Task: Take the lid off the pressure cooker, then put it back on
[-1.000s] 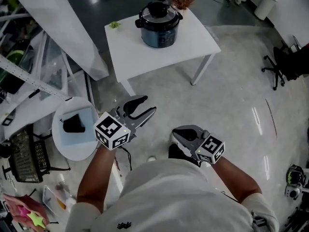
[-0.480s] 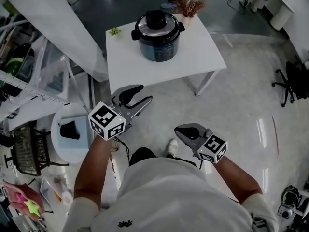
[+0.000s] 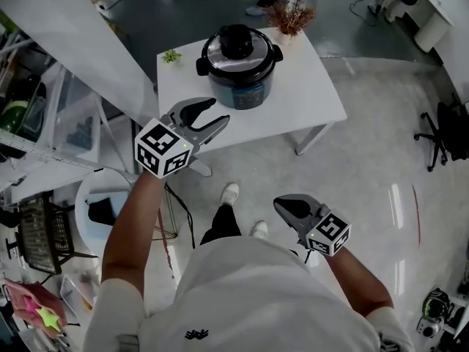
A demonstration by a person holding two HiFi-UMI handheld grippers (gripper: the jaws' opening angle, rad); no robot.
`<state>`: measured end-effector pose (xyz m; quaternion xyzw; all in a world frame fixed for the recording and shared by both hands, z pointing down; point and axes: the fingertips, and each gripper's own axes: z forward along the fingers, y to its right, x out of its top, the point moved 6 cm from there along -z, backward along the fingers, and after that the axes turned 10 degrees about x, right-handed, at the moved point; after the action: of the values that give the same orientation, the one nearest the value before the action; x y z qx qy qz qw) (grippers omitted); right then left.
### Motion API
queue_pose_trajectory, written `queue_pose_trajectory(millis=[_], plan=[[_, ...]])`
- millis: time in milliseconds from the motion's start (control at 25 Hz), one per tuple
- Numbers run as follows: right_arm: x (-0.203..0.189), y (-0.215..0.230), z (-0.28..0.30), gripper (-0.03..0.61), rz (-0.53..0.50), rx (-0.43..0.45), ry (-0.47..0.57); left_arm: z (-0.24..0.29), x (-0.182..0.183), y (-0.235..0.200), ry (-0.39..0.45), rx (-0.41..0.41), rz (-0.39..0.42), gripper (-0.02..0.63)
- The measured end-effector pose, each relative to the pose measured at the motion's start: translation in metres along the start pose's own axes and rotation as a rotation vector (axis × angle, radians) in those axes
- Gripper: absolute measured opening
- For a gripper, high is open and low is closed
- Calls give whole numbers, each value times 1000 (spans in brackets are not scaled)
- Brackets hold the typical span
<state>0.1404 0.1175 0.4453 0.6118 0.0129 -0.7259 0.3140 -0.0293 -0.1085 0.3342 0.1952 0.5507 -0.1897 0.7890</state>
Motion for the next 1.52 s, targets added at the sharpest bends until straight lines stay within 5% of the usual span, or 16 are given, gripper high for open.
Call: queue_pose_trajectory(millis=[600,1520], plan=[[47,77,36,14,67,-220,37,136,19,-154,-24,-84,83,254],[64,118,62,14,152,-430,86,238,0,-190,-87,-339,144,316]])
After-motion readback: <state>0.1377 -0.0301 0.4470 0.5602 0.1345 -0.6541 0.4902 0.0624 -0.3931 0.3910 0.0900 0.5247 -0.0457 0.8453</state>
